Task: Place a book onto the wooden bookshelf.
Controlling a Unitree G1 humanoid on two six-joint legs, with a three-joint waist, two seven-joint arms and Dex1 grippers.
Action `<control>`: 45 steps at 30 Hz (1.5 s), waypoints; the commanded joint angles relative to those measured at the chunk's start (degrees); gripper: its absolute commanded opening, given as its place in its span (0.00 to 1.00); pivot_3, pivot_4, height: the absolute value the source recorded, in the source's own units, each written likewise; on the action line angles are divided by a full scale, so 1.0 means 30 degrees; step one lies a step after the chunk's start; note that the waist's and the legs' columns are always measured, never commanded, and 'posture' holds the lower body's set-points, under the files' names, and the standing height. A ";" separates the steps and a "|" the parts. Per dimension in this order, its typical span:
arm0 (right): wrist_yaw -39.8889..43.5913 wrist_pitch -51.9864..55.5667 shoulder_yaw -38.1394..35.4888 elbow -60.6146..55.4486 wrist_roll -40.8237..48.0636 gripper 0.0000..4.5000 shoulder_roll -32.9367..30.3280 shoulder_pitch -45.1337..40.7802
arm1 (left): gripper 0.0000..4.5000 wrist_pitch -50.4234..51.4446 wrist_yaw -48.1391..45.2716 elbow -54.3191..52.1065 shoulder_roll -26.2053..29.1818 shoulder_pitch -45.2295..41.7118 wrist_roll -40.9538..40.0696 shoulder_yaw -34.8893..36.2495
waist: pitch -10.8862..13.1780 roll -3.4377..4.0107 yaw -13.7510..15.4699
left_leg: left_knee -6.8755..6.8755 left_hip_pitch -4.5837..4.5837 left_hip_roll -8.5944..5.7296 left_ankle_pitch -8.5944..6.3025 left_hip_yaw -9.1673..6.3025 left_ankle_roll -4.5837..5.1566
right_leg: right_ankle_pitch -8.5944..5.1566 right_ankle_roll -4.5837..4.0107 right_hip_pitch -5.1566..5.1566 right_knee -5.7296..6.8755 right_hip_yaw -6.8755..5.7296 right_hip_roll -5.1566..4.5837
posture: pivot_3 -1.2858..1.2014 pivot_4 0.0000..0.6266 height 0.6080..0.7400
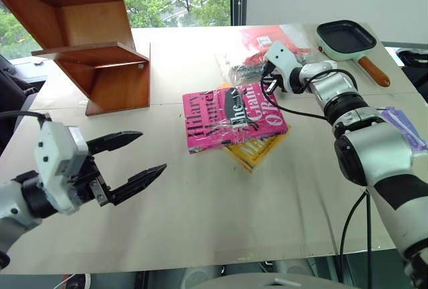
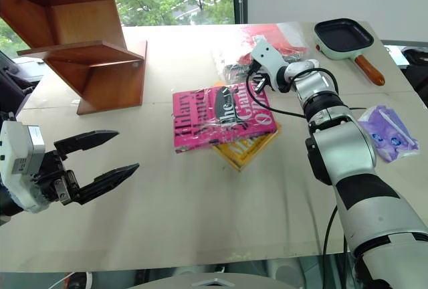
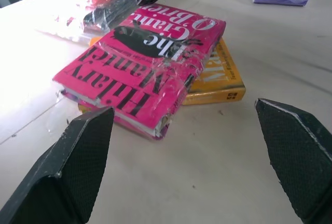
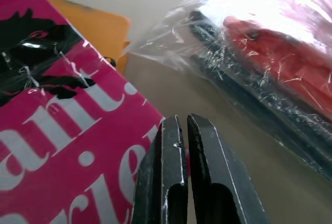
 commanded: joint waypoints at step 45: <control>0.0967 0.1166 0.0208 0.0637 -0.2831 0.01 0.0621 -0.0194 | 1.00 -0.1430 -0.1019 0.1317 0.0157 -0.1375 0.2810 -0.2131 | -0.0014 -0.0014 -0.0060 | -0.0006 -0.0002 0.0008 0.0002 0.0016 -0.0004 | 0.0002 -0.0004 -0.0017 -0.0008 0.0024 0.0016 | 0.52 0.24 0.85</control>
